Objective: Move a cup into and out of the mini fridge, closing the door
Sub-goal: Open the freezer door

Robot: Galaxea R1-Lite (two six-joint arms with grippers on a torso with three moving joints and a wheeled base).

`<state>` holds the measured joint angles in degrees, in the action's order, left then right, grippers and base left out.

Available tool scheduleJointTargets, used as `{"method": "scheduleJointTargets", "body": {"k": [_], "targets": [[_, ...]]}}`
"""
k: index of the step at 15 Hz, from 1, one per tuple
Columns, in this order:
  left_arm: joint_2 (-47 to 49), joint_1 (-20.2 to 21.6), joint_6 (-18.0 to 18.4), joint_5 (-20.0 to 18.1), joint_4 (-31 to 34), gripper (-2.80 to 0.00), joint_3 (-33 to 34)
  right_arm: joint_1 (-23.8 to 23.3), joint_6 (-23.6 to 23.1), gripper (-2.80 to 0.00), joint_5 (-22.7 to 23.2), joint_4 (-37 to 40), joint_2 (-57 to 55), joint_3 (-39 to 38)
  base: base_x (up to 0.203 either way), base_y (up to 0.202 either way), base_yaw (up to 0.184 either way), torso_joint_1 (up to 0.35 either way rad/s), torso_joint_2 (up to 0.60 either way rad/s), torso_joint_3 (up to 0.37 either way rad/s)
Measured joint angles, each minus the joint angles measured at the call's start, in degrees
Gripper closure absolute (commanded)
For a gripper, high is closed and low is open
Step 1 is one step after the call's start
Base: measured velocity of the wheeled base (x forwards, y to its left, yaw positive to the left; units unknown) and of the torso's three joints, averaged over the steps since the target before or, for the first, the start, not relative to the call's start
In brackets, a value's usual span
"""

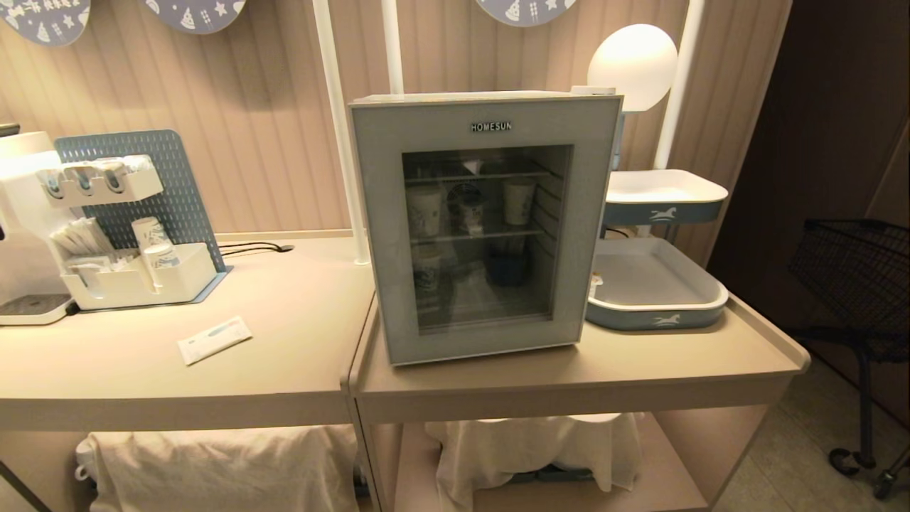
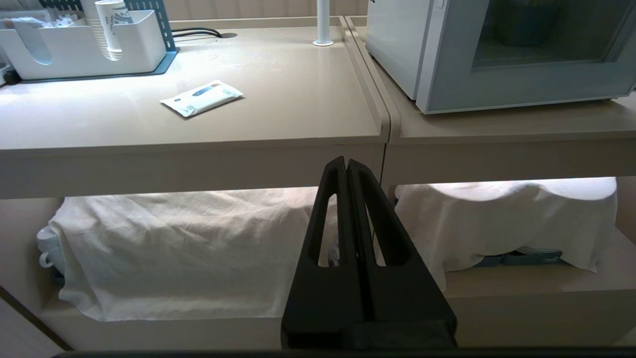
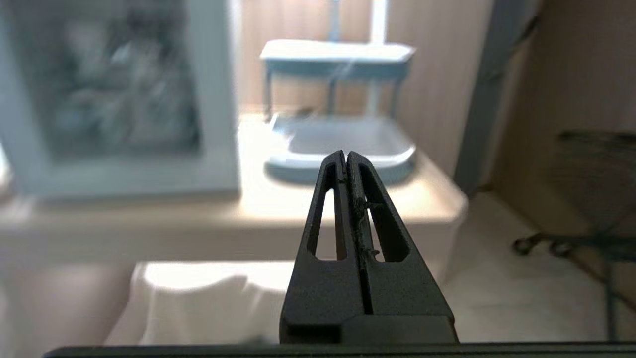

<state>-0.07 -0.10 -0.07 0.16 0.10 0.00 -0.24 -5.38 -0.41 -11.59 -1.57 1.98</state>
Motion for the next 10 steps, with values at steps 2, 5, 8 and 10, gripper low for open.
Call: {"method": "scheduleJointTargets", "body": {"k": [2, 5, 8, 10], "targets": [[0.0, -0.01, 0.0, -0.02, -0.02, 0.0, 0.0, 0.0, 0.43, 0.0, 0.93, 5.08, 1.03, -1.51, 0.0, 0.0, 0.0, 0.0, 0.0, 0.0], [0.0, 0.0, 0.02, -0.02, 0.0, 0.0, 0.0, 0.02, 0.95, 0.0, 1.15, 11.12, 1.57, -1.86, 0.0, 0.0, 0.0, 0.0, 0.0, 0.0], [0.0, -0.01, 0.05, 0.0, 0.0, 0.0, 0.0, 0.06, 1.0, 0.0, 1.37, 18.59, 1.67, 0.06, 0.0, 0.0, 0.0, 0.0, 0.0, 0.0], [0.0, 0.0, 0.07, 0.0, 0.0, 0.0, 0.0, 0.06, 1.16, 0.0, 1.3, 18.87, 1.67, 0.33, 0.0, 0.0, 0.0, 0.0, 0.0, 0.0]]}}
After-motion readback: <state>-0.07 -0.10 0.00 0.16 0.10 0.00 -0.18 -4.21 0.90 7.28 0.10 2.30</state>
